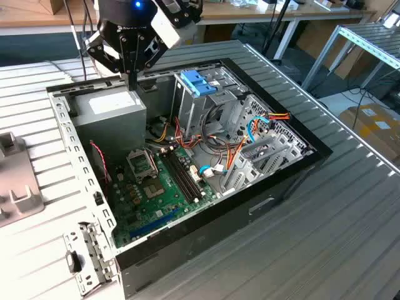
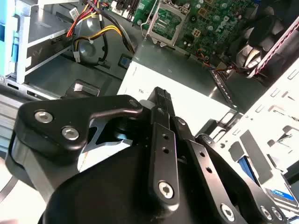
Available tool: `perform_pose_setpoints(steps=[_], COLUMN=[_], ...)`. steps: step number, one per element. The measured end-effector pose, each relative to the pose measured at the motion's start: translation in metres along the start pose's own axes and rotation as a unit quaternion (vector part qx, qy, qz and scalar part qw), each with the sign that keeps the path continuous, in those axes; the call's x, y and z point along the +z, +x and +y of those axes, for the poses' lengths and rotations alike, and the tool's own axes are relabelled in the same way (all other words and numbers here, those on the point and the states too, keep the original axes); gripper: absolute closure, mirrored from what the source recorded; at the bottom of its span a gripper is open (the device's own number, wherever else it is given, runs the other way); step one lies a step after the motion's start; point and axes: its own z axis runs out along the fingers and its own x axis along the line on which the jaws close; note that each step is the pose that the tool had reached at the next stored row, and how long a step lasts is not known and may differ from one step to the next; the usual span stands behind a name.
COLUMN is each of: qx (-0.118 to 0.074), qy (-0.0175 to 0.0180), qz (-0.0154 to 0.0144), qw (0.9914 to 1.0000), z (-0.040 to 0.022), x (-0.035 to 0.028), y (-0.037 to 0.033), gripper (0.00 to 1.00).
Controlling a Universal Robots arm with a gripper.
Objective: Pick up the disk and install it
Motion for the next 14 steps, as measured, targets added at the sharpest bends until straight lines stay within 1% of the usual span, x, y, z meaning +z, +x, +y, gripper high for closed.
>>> perform_pose_setpoints(steps=[14], qx=[0.0], qy=[0.0], qz=[0.0], qw=[1.0], z=[-0.0004], x=[-0.0002], y=[0.0062], gripper=[0.89])
